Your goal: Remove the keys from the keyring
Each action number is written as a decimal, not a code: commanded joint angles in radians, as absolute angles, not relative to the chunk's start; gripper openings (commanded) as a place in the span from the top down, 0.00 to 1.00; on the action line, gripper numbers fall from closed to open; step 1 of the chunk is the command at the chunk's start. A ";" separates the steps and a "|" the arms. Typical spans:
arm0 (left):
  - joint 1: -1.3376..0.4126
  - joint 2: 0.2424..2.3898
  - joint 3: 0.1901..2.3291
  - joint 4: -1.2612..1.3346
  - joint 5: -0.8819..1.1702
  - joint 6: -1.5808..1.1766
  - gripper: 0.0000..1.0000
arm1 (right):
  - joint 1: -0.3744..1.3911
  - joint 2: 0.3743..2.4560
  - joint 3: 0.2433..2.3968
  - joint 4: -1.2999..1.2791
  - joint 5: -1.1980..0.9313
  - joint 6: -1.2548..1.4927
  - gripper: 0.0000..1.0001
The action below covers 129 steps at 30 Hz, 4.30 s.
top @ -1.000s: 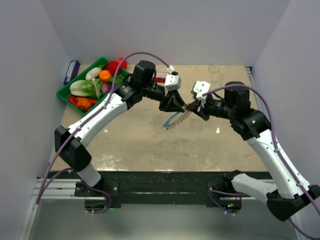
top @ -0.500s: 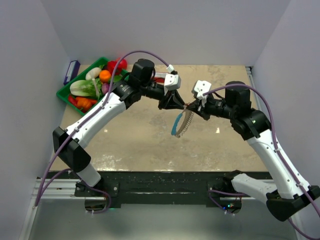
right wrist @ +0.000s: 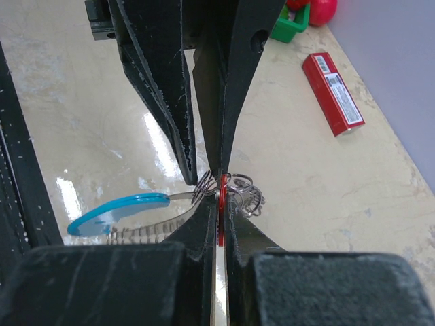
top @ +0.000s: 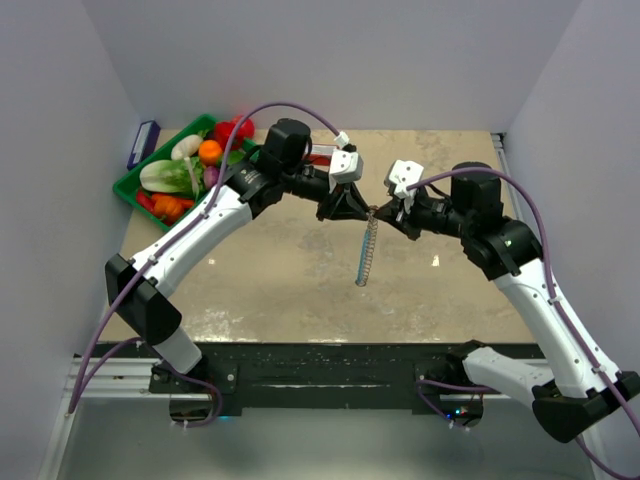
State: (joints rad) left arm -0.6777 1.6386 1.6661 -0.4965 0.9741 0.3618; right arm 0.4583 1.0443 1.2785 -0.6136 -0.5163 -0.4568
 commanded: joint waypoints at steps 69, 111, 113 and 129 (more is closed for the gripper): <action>-0.591 1.579 1.643 -0.241 0.976 0.064 1.00 | 0.440 0.954 1.166 -0.540 -0.379 -0.502 1.00; -0.402 1.693 1.364 -0.454 0.531 0.186 1.00 | 0.206 1.431 1.028 -0.632 -0.558 -0.827 1.00; -0.402 1.718 1.358 -0.436 0.511 0.183 1.00 | 0.206 1.456 1.019 -0.592 -0.549 -0.813 1.00; -0.402 1.980 1.424 -0.433 0.477 0.183 1.00 | 0.209 1.710 1.069 -0.420 -0.469 -0.686 1.00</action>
State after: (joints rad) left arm -0.4042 1.9678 1.4044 -0.4149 0.4835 0.1761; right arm 0.2073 1.6882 1.0260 -0.4923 -0.4999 -0.7322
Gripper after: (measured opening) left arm 0.015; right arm 0.030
